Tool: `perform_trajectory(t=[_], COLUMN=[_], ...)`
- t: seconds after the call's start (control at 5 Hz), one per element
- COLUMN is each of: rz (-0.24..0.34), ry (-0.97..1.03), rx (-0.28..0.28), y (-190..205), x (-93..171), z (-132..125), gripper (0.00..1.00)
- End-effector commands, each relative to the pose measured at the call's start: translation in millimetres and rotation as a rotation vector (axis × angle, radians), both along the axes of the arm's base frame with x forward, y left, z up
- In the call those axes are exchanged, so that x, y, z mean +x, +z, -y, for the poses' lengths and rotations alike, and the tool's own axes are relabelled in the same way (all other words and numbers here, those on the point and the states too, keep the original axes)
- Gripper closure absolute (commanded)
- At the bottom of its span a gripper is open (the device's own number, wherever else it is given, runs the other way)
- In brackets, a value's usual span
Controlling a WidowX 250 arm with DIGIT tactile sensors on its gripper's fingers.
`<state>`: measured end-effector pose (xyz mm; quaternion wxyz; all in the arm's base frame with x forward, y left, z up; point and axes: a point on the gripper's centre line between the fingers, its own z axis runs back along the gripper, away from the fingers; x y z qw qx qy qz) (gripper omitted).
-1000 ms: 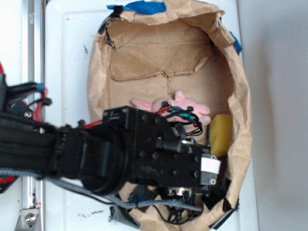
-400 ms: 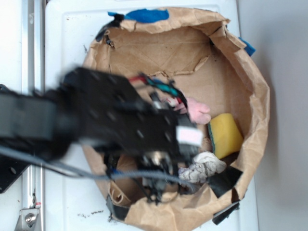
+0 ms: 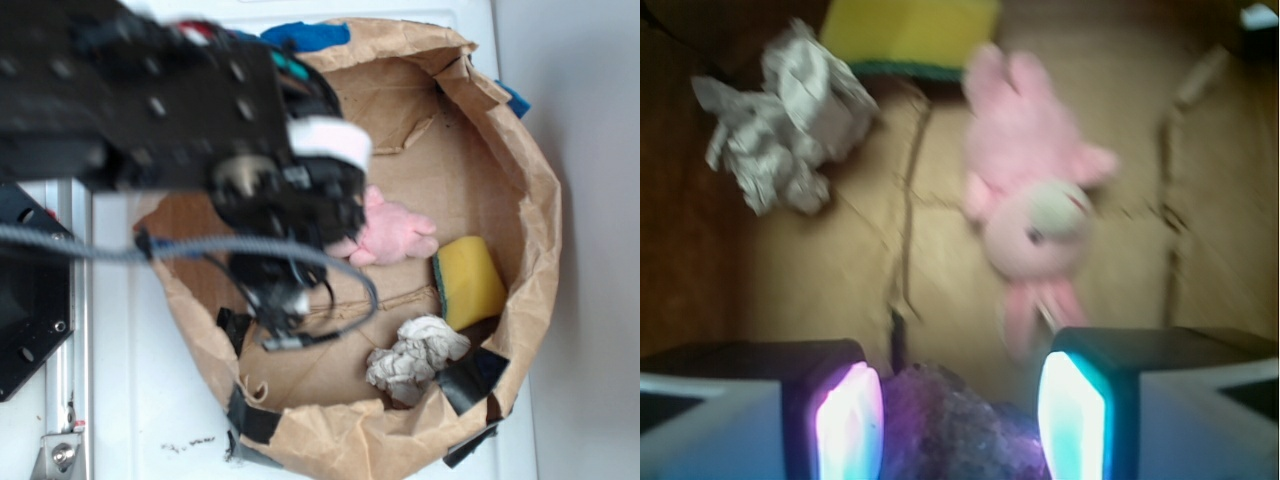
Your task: Grab the rock.
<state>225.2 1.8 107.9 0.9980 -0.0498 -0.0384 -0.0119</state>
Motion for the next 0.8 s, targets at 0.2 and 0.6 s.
perform_trajectory(t=[0.2,0.6], rz=[0.084,0.088], ry=[0.148,0.141], rx=[0.091,0.14], y=[65,54], x=[10,32], z=[-33,-17], gripper=[1.0,1.0])
